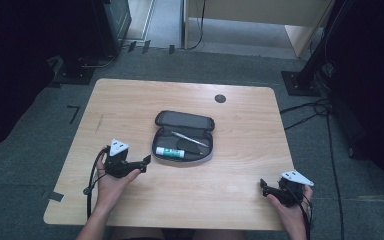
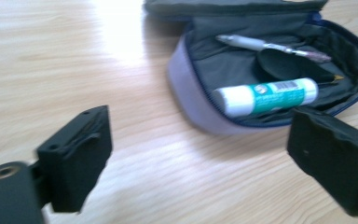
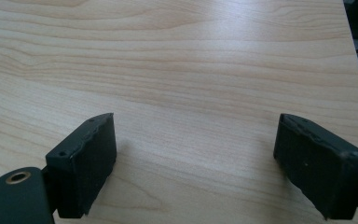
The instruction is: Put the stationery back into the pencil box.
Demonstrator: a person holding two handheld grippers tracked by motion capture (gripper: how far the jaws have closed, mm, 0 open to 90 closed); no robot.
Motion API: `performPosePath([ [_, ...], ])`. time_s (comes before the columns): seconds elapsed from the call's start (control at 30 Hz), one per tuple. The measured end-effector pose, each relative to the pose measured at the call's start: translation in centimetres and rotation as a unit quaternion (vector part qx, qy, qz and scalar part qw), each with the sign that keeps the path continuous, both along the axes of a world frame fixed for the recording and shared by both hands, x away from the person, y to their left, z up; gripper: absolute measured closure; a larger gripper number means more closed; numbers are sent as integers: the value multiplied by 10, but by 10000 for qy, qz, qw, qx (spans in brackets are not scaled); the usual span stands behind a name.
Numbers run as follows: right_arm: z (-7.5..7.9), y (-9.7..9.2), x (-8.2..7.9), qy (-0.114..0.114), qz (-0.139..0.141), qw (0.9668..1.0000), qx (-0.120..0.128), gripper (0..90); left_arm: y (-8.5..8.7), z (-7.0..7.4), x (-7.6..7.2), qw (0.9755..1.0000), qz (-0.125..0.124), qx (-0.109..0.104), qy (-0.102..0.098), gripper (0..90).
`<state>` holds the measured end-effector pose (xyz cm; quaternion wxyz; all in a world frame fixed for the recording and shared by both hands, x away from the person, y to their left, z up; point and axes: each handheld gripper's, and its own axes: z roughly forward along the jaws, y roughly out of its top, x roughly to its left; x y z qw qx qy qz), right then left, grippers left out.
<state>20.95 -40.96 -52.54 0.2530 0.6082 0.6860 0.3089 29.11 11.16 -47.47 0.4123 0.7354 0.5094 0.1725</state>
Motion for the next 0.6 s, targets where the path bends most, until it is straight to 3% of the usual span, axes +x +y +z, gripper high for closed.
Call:
performPosePath([
  [0.13,0,1,0,17,137,9999,-12,96,18,-5,-6,9999,121,-4,-3,0],
  [0.6,-1,0,2,84,91,9999,-27,45,58,-14,-24,9988,483,75,80,0],
])
